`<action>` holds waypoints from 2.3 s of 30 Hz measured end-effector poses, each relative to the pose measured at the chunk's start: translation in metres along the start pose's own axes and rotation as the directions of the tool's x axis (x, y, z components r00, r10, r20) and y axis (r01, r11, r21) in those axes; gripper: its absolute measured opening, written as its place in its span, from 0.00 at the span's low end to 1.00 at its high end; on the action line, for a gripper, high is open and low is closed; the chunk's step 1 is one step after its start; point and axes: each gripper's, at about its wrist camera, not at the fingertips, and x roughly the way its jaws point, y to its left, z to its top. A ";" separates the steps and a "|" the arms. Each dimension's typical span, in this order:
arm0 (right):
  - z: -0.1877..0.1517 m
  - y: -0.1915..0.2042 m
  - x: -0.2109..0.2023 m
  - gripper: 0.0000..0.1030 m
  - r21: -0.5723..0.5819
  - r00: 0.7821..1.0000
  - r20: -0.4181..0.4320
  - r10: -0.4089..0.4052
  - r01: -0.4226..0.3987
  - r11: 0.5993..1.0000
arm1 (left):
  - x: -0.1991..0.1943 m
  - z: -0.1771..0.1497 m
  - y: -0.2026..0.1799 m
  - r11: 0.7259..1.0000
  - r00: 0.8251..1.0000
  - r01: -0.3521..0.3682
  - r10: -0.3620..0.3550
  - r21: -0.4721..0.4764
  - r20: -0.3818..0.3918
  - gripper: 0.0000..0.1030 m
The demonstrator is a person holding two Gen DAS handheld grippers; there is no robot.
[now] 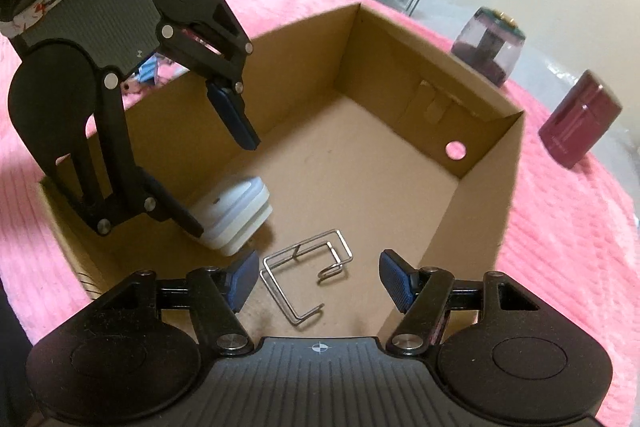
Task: Organize rigid objects
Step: 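Carry adapter and wire rack into the cardboard box while both grippers open to drop them, then withdraw both grippers from the box back over the bedspread, then grasp the white metal square lid by its rim with the left gripper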
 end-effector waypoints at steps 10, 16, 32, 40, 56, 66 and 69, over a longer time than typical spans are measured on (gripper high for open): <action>0.013 0.025 -0.066 0.62 0.127 0.982 0.170 -0.086 0.064 0.990 | -0.074 -0.023 -0.010 0.986 0.981 -0.050 0.079 -0.159 0.177 0.58; 0.025 0.062 -0.096 0.62 0.200 0.962 0.245 -0.122 0.073 0.977 | -0.121 -0.060 -0.022 0.958 0.954 -0.066 0.142 -0.278 0.263 0.58; 0.041 0.176 -0.110 0.62 0.411 0.909 0.389 -0.150 -0.026 0.911 | -0.190 -0.226 -0.061 0.746 0.859 -0.284 0.477 -0.602 0.186 0.64; 0.035 0.228 -0.069 0.62 0.433 0.931 0.350 -0.102 -0.064 0.899 | -0.200 -0.321 -0.065 0.536 0.821 -0.323 0.569 -0.780 0.051 0.70; 0.030 0.247 -0.015 0.62 0.449 0.962 0.262 -0.079 -0.049 0.892 | -0.167 -0.335 -0.061 0.420 0.807 -0.319 0.590 -0.850 -0.012 0.92; 0.036 0.238 0.024 0.73 0.442 0.968 0.232 -0.096 -0.017 0.897 | -0.133 -0.314 -0.033 0.390 0.803 -0.321 0.595 -0.863 -0.030 0.98; 0.037 0.234 0.035 0.77 0.441 0.968 0.234 -0.091 -0.022 0.897 | -0.120 -0.312 -0.021 0.383 0.808 -0.316 0.588 -0.868 -0.035 0.99</action>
